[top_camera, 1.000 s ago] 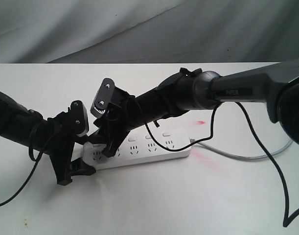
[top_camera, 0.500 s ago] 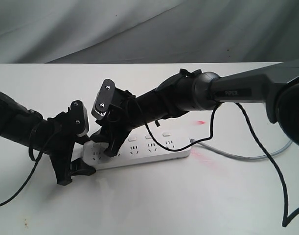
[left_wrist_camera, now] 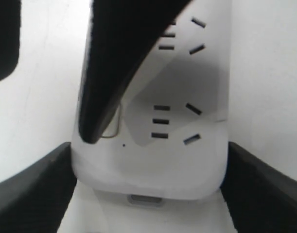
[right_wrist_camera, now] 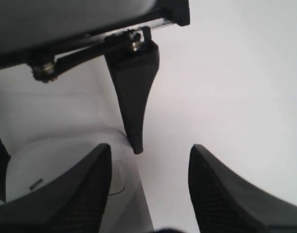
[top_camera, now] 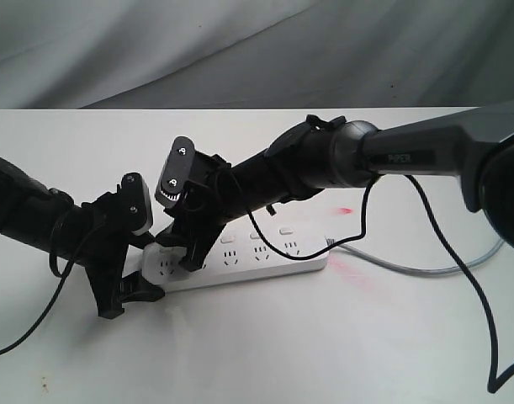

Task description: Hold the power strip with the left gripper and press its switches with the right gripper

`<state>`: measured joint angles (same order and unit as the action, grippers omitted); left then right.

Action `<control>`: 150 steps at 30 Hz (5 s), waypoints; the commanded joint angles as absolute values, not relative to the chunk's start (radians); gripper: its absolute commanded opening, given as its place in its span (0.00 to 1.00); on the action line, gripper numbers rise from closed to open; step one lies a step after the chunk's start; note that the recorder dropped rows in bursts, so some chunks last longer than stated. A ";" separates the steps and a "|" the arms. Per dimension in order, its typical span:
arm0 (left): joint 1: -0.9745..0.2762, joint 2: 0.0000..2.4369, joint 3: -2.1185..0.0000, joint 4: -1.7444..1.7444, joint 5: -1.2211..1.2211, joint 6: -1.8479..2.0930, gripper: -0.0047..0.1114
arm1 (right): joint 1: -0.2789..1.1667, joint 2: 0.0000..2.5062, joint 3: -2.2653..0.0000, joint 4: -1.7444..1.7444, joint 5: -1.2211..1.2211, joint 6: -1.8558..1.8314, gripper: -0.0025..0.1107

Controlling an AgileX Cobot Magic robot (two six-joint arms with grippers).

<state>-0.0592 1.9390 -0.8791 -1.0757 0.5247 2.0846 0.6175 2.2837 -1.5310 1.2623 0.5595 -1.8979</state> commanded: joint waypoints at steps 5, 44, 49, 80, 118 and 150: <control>-0.058 1.945 -0.879 -1.063 0.494 2.094 0.44 | 0.627 2.275 -1.538 1.243 0.545 -1.880 0.43; -0.058 1.945 -0.879 -1.063 0.494 2.094 0.44 | 0.627 2.312 -1.538 1.236 0.509 -1.905 0.43; -0.058 1.945 -0.879 -1.063 0.494 2.094 0.44 | 0.627 2.340 -1.538 1.236 0.509 -1.905 0.43; -0.058 1.945 -0.879 -1.063 0.494 2.094 0.44 | 0.619 2.345 -1.532 1.196 0.542 -1.903 0.43; -0.058 1.945 -0.879 -1.063 0.494 2.094 0.44 | 0.628 2.233 -1.532 1.255 0.599 -1.901 0.43; -0.058 1.945 -0.879 -1.063 0.494 2.094 0.44 | 0.522 2.226 -1.485 1.204 0.660 -1.902 0.43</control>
<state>-0.0592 1.9390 -0.8791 -1.0757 0.5247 2.0827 0.5169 2.2313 -1.4868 1.1776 0.6738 -1.8803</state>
